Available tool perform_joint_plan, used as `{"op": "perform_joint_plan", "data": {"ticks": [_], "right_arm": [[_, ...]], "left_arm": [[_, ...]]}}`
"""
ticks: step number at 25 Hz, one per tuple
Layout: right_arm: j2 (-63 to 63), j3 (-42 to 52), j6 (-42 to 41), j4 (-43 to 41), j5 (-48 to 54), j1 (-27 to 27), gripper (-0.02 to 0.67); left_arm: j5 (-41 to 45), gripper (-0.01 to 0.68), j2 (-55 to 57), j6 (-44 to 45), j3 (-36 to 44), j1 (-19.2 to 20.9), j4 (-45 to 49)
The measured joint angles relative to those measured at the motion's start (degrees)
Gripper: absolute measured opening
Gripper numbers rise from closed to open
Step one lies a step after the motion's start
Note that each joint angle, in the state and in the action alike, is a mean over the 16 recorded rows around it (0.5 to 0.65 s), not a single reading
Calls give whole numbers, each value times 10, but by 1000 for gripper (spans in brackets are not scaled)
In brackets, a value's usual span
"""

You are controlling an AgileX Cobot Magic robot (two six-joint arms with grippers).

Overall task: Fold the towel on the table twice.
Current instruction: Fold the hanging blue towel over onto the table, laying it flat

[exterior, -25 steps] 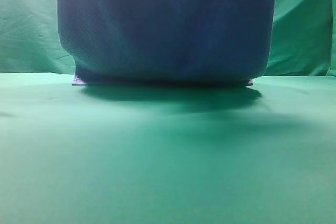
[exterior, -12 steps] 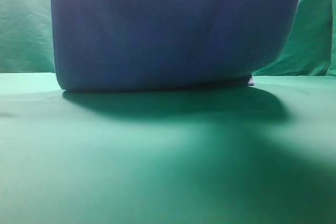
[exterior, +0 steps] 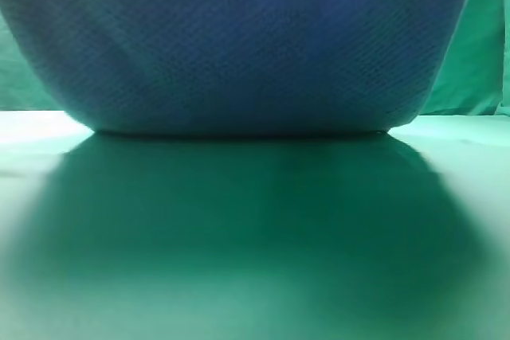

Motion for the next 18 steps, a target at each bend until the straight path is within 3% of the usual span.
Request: {"op": "perform_joint_plan", "data": {"ticks": [9,18], "right_arm": [[-145,166,51,16,12,55,0],[-208,270,112,-2,22,126,0]], "left_arm": [[8,0,-141,8,163,0,-78],[26,0,-208,23,261,0,-130]]}}
